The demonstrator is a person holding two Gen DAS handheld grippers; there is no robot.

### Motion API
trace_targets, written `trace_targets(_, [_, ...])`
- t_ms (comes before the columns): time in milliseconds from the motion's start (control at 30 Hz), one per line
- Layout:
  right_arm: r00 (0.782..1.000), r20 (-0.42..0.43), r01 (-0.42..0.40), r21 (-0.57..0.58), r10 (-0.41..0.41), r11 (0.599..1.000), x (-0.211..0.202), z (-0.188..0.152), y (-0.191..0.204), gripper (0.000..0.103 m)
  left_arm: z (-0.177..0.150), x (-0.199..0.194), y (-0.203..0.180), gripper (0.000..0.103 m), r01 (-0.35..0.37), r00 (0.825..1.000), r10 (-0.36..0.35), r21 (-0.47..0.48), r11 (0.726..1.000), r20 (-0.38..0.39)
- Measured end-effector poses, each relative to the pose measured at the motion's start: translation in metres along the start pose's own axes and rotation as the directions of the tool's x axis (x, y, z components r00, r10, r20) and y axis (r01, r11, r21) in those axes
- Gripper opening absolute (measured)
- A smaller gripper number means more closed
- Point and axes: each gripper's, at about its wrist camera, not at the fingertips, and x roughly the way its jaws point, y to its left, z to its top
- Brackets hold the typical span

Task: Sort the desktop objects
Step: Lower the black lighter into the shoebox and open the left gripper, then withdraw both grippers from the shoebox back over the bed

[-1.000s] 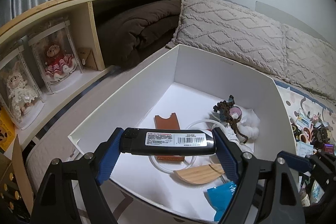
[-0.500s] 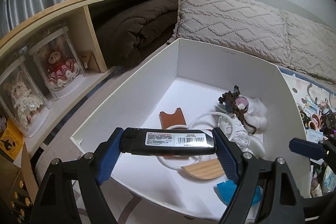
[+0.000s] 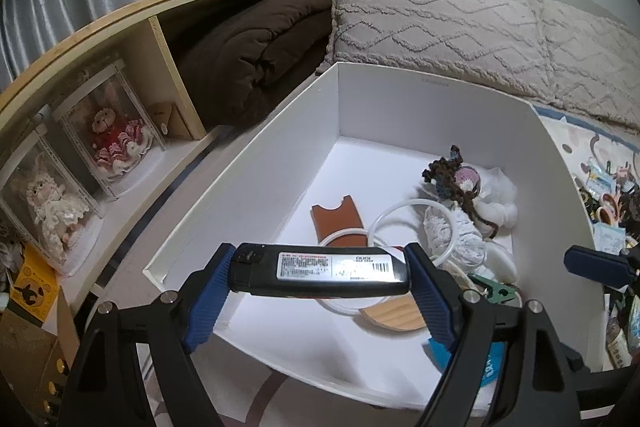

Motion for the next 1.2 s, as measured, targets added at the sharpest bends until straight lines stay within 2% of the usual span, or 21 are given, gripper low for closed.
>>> trace_targets(167, [1.000, -0.007, 0.002, -0.007, -0.002, 1.000, 0.001, 0.000, 0.001, 0.067, 0.000, -0.002, -0.002, 0.084, 0.004, 1.000, -0.004, 0.022, 1.000, 0.001])
trace_targets(267, [1.000, -0.008, 0.006, -0.015, -0.006, 1.000, 0.001, -0.001, 0.003, 0.067, 0.000, -0.002, -0.004, 0.092, -0.004, 1.000, 0.004, 0.034, 0.999, 0.005])
trace_targets(667, [1.000, 0.013, 0.023, -0.029, -0.023, 0.999, 0.000, -0.003, 0.005, 0.067, 0.000, -0.005, -0.006, 0.092, -0.004, 1.000, 0.003, 0.034, 0.999, 0.016])
trace_targets(867, [0.999, 0.039, 0.030, -0.001, -0.030, 1.000, -0.005, -0.003, 0.002, 0.068, 0.000, -0.007, -0.004, 0.092, -0.006, 1.000, 0.006, 0.023, 1.000, 0.025])
trace_targets(900, [0.999, 0.042, 0.031, 0.001, -0.031, 1.000, -0.006, -0.003, 0.001, 0.069, 0.000, -0.008, -0.004, 0.092, -0.009, 1.000, 0.008, 0.020, 1.000, 0.027])
trace_targets(967, [0.998, 0.059, 0.026, -0.002, -0.026, 1.000, -0.009, -0.003, 0.002, 0.082, 0.000, -0.008, -0.003, 0.092, -0.008, 1.000, 0.007, 0.018, 1.000, 0.029])
trace_targets(1033, [0.997, 0.073, 0.041, -0.013, -0.040, 0.999, -0.011, -0.003, 0.004, 0.087, 0.000, -0.009, -0.002, 0.092, -0.005, 0.999, 0.005, 0.013, 1.000, 0.032])
trace_targets(1200, [0.993, 0.090, 0.080, -0.015, -0.078, 0.997, -0.013, -0.005, 0.002, 0.088, -0.001, -0.012, 0.001, 0.092, -0.004, 0.999, 0.004, 0.002, 1.000, 0.039])
